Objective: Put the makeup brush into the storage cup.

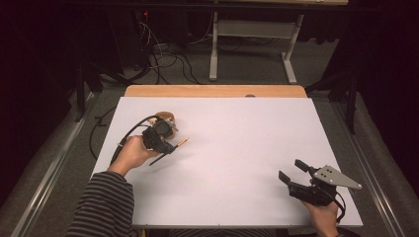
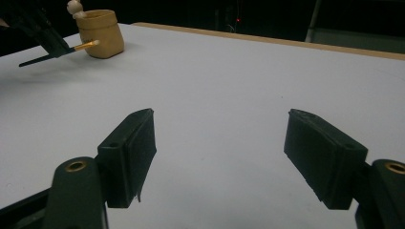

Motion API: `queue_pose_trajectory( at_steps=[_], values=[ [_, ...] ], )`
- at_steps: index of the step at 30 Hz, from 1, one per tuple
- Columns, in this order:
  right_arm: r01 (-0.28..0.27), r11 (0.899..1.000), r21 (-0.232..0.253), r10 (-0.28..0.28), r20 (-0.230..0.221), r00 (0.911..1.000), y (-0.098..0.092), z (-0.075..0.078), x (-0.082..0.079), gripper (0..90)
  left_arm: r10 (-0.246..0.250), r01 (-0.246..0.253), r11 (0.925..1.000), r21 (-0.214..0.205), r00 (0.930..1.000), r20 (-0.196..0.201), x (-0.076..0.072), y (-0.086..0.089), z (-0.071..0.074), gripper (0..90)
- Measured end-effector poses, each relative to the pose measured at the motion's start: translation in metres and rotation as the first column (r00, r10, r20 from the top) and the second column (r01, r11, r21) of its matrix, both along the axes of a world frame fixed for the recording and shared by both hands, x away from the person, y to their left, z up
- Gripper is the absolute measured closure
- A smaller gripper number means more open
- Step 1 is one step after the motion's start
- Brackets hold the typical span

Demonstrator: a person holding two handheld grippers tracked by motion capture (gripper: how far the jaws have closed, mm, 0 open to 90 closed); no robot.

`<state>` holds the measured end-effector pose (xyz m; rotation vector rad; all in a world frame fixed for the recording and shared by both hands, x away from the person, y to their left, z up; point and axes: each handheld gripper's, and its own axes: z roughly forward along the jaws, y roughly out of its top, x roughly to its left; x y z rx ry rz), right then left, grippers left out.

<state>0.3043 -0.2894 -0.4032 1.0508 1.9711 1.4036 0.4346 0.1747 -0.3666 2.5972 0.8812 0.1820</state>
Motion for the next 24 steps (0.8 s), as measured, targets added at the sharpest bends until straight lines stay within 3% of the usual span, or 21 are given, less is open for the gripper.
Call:
queue_pose_trajectory(
  at_steps=[9, 24],
  values=[
    [0.000, 1.000, -0.003, 0.000, -0.002, 1.0000, 0.001, 0.000, 0.001, 28.1, 0.000, 0.003, 0.9981, -0.062, 0.9989, 0.047, -0.008, 0.005, 0.014, 83.0],
    [-0.004, 1.000, -0.001, 0.004, 0.001, 1.0000, 0.000, 0.000, 0.001, 28.1, 0.020, -0.007, 0.9893, -0.145, 0.9959, 0.088, -0.016, 0.011, 0.030, 83.0]
  ],
)
